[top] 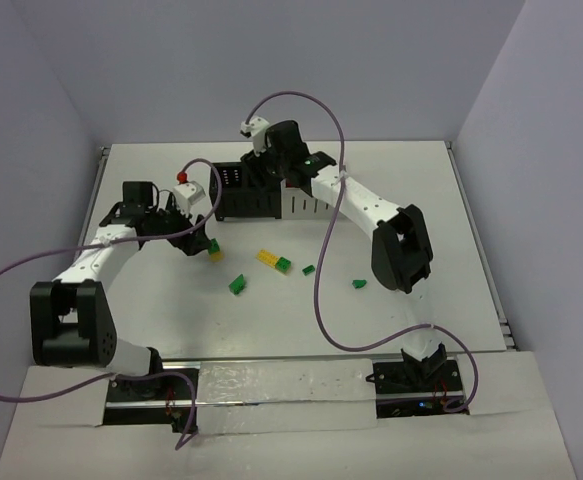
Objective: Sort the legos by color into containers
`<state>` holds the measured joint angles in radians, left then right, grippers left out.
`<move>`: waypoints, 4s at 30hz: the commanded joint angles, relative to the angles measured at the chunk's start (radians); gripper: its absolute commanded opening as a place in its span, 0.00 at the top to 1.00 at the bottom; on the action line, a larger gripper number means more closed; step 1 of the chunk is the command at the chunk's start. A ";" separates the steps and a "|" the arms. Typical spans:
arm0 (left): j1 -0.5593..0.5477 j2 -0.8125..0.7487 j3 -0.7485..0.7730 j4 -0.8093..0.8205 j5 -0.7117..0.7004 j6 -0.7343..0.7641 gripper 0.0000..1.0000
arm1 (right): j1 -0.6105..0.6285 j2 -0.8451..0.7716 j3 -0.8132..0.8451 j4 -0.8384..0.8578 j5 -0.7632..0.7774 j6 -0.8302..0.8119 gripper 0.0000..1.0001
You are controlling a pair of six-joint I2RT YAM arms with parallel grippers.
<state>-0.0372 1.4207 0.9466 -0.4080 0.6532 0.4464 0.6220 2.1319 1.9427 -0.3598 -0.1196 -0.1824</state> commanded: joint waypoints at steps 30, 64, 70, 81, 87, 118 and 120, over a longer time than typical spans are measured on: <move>-0.065 0.299 0.107 0.028 0.033 0.343 0.40 | 0.012 -0.344 -0.152 -0.005 -0.055 0.095 0.05; -0.073 -0.271 0.093 0.227 -0.005 -0.719 1.00 | -0.003 -0.584 -0.382 0.060 -0.256 0.124 0.01; -0.075 -0.216 0.211 0.143 -0.084 -1.035 1.00 | 0.053 -0.565 -0.328 0.017 -0.363 0.048 0.01; -0.080 -0.194 0.192 0.189 0.028 -1.223 1.00 | 0.157 -0.518 -0.258 -0.051 -0.272 -0.107 0.02; -0.098 -0.199 0.168 0.207 0.073 -1.242 1.00 | 0.160 -0.491 -0.247 -0.032 -0.257 -0.115 0.02; -0.075 -0.187 0.192 0.240 0.004 -1.162 1.00 | 0.157 -0.520 -0.359 -0.041 -0.257 -0.236 1.00; -0.063 -0.165 0.225 0.242 -0.019 -1.134 1.00 | 0.153 -0.538 -0.389 -0.045 -0.249 -0.246 1.00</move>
<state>-0.1535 1.2349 1.0862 -0.2064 0.7325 -0.7619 0.7795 1.6694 1.6098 -0.3581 -0.3910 -0.3846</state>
